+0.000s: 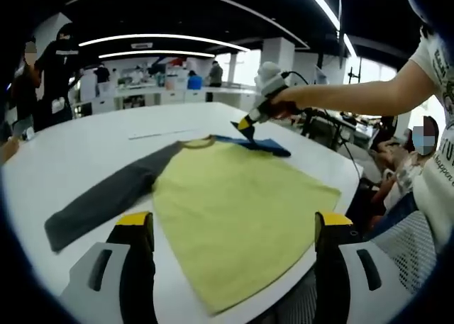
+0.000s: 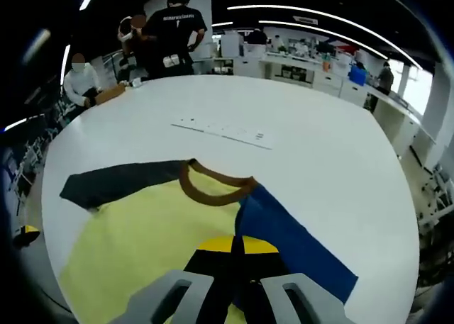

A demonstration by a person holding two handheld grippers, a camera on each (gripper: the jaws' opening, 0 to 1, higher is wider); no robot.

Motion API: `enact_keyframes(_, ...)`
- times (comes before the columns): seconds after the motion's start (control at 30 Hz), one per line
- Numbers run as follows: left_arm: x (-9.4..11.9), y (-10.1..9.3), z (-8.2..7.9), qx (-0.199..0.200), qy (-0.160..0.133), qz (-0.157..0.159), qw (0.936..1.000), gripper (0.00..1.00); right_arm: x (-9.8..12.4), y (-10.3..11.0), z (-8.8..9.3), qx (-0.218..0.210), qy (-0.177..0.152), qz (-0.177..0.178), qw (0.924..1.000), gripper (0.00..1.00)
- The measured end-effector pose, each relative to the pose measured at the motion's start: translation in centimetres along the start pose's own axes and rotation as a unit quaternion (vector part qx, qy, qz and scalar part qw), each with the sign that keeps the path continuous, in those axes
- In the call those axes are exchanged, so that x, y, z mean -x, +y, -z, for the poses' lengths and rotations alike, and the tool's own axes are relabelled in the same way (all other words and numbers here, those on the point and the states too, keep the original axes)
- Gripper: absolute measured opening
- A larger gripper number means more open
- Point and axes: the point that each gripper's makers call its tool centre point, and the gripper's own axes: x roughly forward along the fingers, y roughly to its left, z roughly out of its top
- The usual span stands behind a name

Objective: Fold the garment on the visible template until the final outline fits inside the template.

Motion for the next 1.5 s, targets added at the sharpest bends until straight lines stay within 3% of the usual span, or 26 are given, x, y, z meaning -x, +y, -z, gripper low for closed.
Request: enact_keyframes(1.5,0.4,1.2,0.6,0.010,0.001,-0.018,0.9998,0.90,-2.7,8.6,-5.1,0.101,-0.012,-0.047,0.9937,0.00)
